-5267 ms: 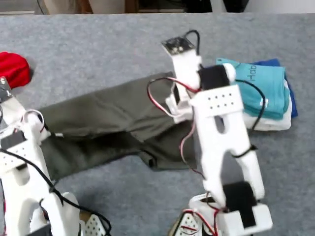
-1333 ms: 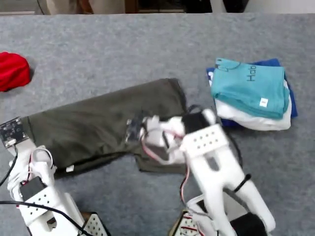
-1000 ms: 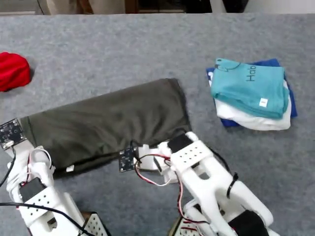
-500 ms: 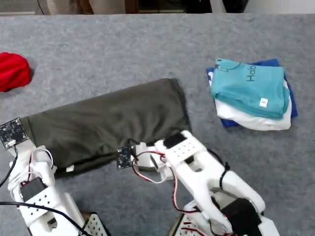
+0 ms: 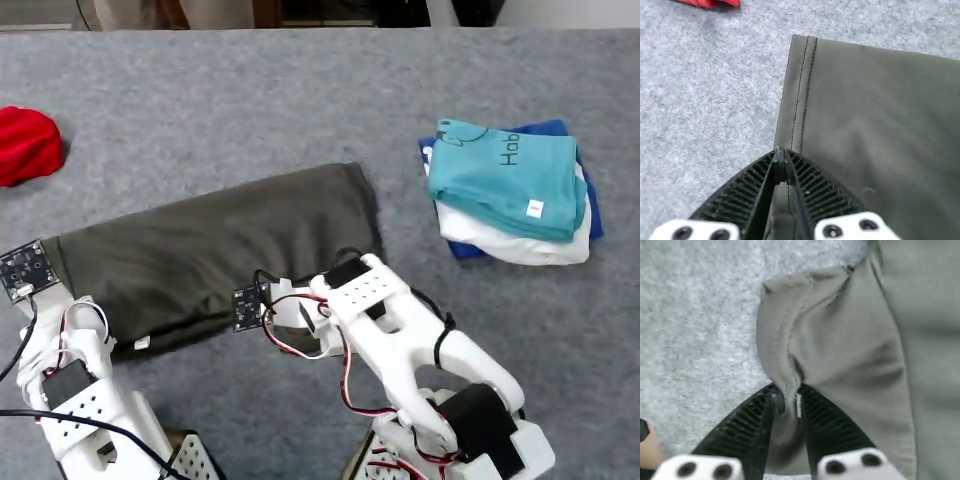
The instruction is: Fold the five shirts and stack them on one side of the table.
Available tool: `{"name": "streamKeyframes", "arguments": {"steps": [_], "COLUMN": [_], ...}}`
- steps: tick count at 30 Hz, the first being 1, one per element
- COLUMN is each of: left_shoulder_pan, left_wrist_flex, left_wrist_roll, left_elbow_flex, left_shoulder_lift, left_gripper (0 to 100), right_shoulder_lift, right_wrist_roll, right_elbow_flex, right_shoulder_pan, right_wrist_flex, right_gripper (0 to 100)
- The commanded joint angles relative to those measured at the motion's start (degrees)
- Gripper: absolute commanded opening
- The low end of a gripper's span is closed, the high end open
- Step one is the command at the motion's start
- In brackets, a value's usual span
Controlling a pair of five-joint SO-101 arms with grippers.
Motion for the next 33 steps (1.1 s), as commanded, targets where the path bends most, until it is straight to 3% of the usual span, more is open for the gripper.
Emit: {"name": "streamKeyframes", "arguments": {"steps": [1, 5, 11, 19, 25, 33], "left_shoulder_pan": [0.35, 0.35, 0.7, 0.7, 0.7, 0.7], "left_wrist_flex": [-1.05, -1.32, -1.41, -1.41, -1.41, -1.41], "left_wrist_roll": [0.18, 0.18, 0.18, 0.18, 0.18, 0.18], "left_elbow_flex": [-0.35, -0.26, -0.26, -0.26, -0.26, -0.26], "left_shoulder_lift": [-0.66, -0.66, -0.4, -0.48, -0.4, -0.4], "left_gripper": [2, 2, 2, 2, 2, 2], "right_shoulder_lift": [1.19, 1.1, 3.65, 28.62, 45.32, 61.67], "right_wrist_roll": [-0.7, -0.7, -0.35, 1.67, 8.0, 9.85], "right_elbow_flex": [-0.22, -4.0, -23.08, -58.24, -85.67, -108.0], "right_shoulder_pan": [0.31, 4.18, 7.43, 7.69, 7.25, 6.64], "right_wrist_flex": [0.18, 1.93, 14.24, 26.37, 36.22, 43.87], "right_gripper": [0.2, 0.2, 0.1, 0.1, 0.1, 3.3]}}
